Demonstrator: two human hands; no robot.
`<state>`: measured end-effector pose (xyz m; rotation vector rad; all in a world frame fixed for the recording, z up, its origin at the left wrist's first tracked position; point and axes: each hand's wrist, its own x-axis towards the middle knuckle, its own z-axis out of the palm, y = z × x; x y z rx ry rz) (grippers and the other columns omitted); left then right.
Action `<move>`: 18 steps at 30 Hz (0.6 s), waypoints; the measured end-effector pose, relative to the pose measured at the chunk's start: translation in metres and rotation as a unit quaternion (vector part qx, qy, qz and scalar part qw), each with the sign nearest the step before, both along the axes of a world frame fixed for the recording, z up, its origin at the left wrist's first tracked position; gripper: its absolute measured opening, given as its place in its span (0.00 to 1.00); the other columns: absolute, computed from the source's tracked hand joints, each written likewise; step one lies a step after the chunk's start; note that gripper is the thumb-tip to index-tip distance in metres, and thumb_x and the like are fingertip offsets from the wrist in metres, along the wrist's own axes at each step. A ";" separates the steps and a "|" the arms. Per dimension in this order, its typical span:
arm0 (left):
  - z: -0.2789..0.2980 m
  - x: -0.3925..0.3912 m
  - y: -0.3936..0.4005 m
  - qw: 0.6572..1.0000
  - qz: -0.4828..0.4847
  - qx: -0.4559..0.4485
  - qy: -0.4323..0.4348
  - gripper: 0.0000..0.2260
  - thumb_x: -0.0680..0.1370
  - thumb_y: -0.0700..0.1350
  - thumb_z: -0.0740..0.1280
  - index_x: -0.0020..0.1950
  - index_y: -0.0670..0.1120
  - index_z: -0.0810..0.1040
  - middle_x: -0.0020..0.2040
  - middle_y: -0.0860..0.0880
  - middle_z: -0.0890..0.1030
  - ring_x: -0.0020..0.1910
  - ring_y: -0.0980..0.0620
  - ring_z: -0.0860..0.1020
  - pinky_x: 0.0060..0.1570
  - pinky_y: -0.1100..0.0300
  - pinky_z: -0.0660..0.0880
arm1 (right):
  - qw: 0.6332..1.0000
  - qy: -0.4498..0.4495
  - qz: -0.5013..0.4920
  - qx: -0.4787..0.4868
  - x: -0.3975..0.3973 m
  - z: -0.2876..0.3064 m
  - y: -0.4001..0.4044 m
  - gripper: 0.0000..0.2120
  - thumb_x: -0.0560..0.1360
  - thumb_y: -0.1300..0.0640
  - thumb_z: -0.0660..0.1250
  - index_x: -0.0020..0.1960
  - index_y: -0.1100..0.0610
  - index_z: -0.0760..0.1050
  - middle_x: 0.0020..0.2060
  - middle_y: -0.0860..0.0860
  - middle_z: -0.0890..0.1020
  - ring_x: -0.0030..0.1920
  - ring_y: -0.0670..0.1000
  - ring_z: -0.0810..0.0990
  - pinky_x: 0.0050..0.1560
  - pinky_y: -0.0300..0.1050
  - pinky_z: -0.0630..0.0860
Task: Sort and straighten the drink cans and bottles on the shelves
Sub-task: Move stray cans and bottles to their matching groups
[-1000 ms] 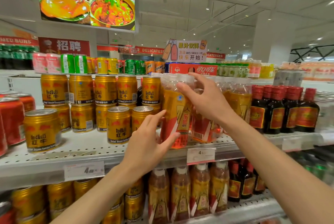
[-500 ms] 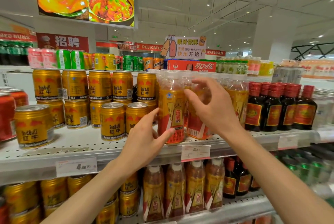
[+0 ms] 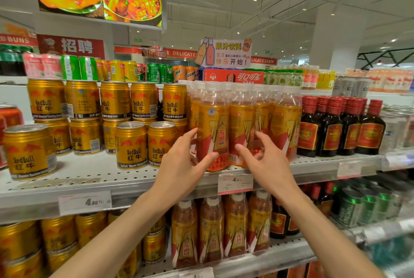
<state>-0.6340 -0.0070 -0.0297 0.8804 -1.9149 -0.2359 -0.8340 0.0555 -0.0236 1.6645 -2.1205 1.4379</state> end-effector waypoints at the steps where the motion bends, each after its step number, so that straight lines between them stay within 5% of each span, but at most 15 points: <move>1: -0.001 0.000 0.000 1.000 0.000 0.001 0.002 0.36 0.74 0.64 0.69 0.78 0.52 0.63 0.67 0.54 0.76 0.38 0.63 0.80 0.48 0.63 0.79 | 1.000 0.001 -0.003 -0.004 0.001 0.000 -0.001 0.37 0.76 0.34 0.65 0.79 0.50 0.62 0.50 0.52 0.85 0.39 0.41 0.80 0.54 0.51 0.80; 7: -0.002 0.004 0.002 1.000 -0.017 0.019 0.000 0.35 0.75 0.61 0.69 0.79 0.53 0.62 0.68 0.56 0.75 0.41 0.65 0.79 0.47 0.63 0.80 | 0.999 -0.037 0.023 -0.026 0.001 -0.003 0.003 0.33 0.77 0.38 0.66 0.77 0.51 0.65 0.69 0.48 0.72 0.41 0.39 0.79 0.49 0.40 0.75; 12: -0.006 0.021 0.018 0.996 -0.049 0.054 0.060 0.23 0.77 0.51 0.71 0.71 0.52 0.71 0.60 0.57 0.78 0.47 0.58 0.80 0.47 0.62 0.81 | 0.986 -0.125 0.076 -0.075 0.017 -0.018 0.021 0.18 0.78 0.43 0.68 0.66 0.46 0.73 0.57 0.41 0.74 0.48 0.31 0.77 0.46 0.35 0.76; 18: -0.027 0.059 0.057 0.989 -0.020 0.085 0.120 0.13 0.78 0.49 0.70 0.62 0.57 0.76 0.51 0.61 0.82 0.52 0.61 0.80 0.48 0.72 0.76 | 0.967 -0.192 0.161 -0.042 0.051 -0.051 0.043 0.10 0.78 0.46 0.69 0.59 0.43 0.76 0.47 0.41 0.82 0.47 0.38 0.80 0.43 0.34 0.77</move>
